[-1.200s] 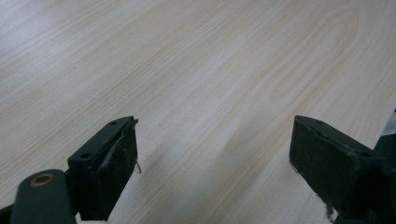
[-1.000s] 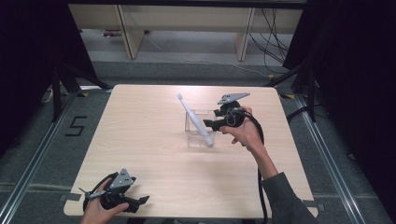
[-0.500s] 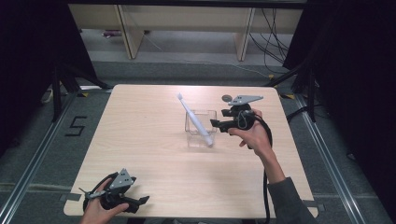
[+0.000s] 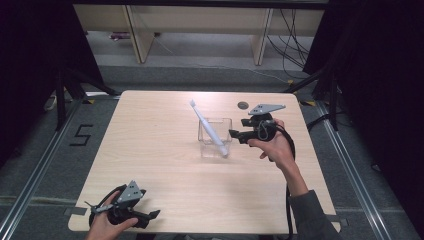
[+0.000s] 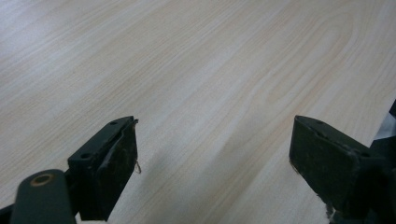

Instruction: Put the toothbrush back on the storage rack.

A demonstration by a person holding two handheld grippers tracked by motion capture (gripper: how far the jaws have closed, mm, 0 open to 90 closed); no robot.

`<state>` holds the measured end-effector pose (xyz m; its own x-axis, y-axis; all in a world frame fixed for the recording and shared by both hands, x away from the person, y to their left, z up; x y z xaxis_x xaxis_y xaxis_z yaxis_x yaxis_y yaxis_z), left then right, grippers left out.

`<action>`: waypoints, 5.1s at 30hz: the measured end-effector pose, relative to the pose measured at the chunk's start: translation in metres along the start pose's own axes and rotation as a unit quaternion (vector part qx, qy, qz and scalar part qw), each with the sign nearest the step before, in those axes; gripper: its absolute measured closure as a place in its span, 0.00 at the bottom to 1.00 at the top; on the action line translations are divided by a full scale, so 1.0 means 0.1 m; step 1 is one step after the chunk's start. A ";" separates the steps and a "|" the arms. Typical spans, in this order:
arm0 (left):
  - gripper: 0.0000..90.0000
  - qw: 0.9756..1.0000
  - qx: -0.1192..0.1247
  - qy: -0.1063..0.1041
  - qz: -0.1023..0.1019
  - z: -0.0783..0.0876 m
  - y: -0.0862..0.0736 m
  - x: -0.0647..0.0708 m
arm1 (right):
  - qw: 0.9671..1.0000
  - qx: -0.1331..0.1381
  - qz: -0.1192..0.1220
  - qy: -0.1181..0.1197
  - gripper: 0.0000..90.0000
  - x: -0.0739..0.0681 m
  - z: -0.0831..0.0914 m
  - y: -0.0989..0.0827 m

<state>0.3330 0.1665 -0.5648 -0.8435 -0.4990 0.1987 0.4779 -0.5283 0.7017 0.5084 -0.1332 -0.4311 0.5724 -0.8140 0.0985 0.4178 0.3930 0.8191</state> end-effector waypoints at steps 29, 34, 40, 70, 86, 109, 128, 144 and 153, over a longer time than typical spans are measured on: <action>0.17 1.000 -0.001 0.003 0.003 0.00 -0.01 0.00 | 1.000 -0.007 -0.003 -0.005 0.30 0.00 0.10 -0.19; 0.17 1.000 0.003 0.002 0.006 -0.01 -0.01 0.01 | 1.000 -0.015 0.003 -0.006 0.29 -0.04 0.12 -0.25; 0.17 1.000 0.001 0.003 0.003 -0.01 -0.01 0.00 | 1.000 -0.013 0.014 -0.007 0.29 -0.06 0.13 -0.28; 0.17 1.000 0.006 0.004 0.007 -0.02 -0.01 0.00 | 0.999 -0.030 0.018 0.000 0.27 -0.21 0.15 -0.55; 0.17 1.000 0.004 0.007 0.006 0.00 -0.01 0.00 | 0.999 -0.045 0.021 0.003 0.26 -0.26 0.14 -0.71; 0.17 1.000 0.003 0.006 0.008 0.00 -0.02 -0.01 | 0.998 -0.061 0.007 0.009 0.26 -0.32 0.08 -1.00; 0.17 1.000 0.003 0.006 0.006 0.00 -0.02 -0.01 | 0.998 -0.060 0.013 0.018 0.26 -0.41 0.12 -1.17; 0.17 1.000 0.007 0.006 0.008 -0.01 -0.01 0.00 | 0.998 -0.061 0.013 0.016 0.25 -0.42 0.22 -1.35; 0.17 1.000 0.007 0.006 0.007 -0.01 -0.01 0.00 | 0.998 -0.058 0.018 0.017 0.25 -0.42 0.26 -1.41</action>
<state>0.3331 0.1663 -0.5663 -0.8336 -0.5146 0.2007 0.4863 -0.5115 0.7084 0.4070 -0.1656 -0.5355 0.6117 -0.7840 0.1056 0.4744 0.4703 0.7441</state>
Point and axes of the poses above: each handheld gripper's, and its own axes: z roughly backward along the jaws, y roughly out of its top, x roughly to its right, the point moved 9 cm from there along -z, roughly forward along the jaws, and after that the axes turned 14 degrees about -y, right-handed, at the moved point
